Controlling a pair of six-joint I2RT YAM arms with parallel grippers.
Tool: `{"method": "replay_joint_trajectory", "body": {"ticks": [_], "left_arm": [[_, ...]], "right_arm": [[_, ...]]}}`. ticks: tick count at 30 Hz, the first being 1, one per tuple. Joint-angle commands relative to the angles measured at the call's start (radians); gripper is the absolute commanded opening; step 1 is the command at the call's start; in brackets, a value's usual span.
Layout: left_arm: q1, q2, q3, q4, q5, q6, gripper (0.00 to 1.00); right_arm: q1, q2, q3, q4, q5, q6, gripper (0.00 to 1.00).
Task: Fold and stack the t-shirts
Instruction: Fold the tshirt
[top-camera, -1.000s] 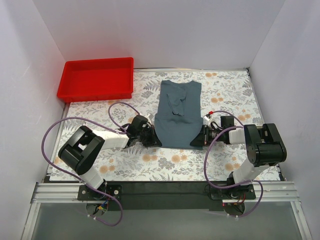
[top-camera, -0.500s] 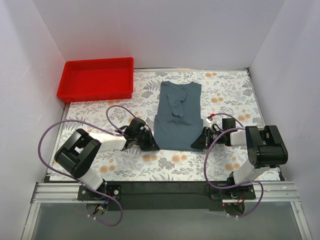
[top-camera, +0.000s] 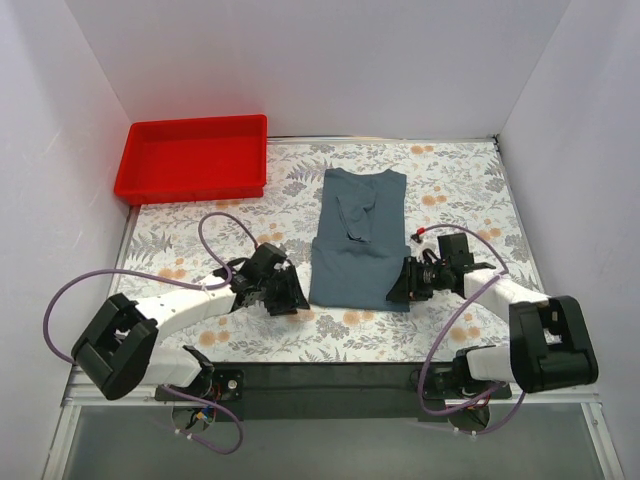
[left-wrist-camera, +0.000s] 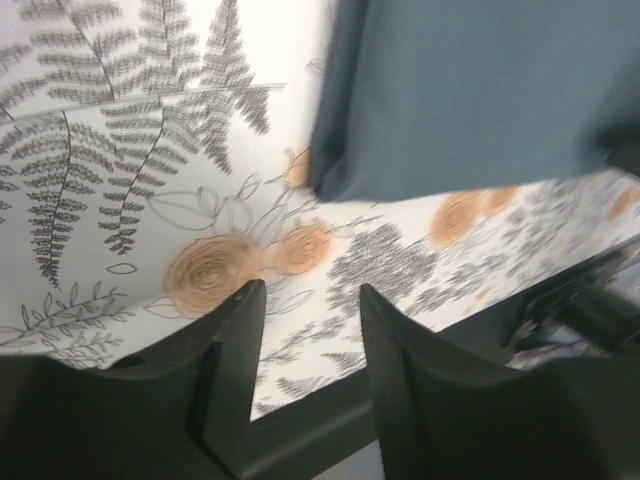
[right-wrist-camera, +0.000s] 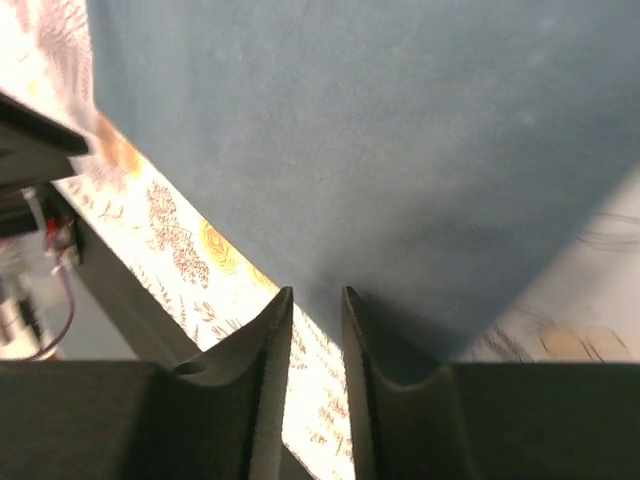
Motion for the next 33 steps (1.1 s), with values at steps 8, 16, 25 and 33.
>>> {"method": "replay_joint_trajectory", "body": {"ticks": [8,16,25,33], "left_arm": [[-0.028,0.093,0.244,-0.167,-0.236,0.042,0.61],[-0.096,0.214,0.309,-0.184,-0.338,0.088,0.61],[-0.14,0.302,0.335,-0.178,-0.37,0.118,0.55],[-0.163,0.366,0.338,-0.172,-0.371,0.14,0.48]], "right_arm": [[0.039,-0.229,0.28,-0.484,0.542,0.021,0.54],[0.097,-0.29,0.235,-0.608,0.645,0.126,0.54],[0.194,-0.269,0.205,-0.611,0.729,0.238,0.55],[0.272,-0.188,0.199,-0.552,0.74,0.288,0.56]]}}
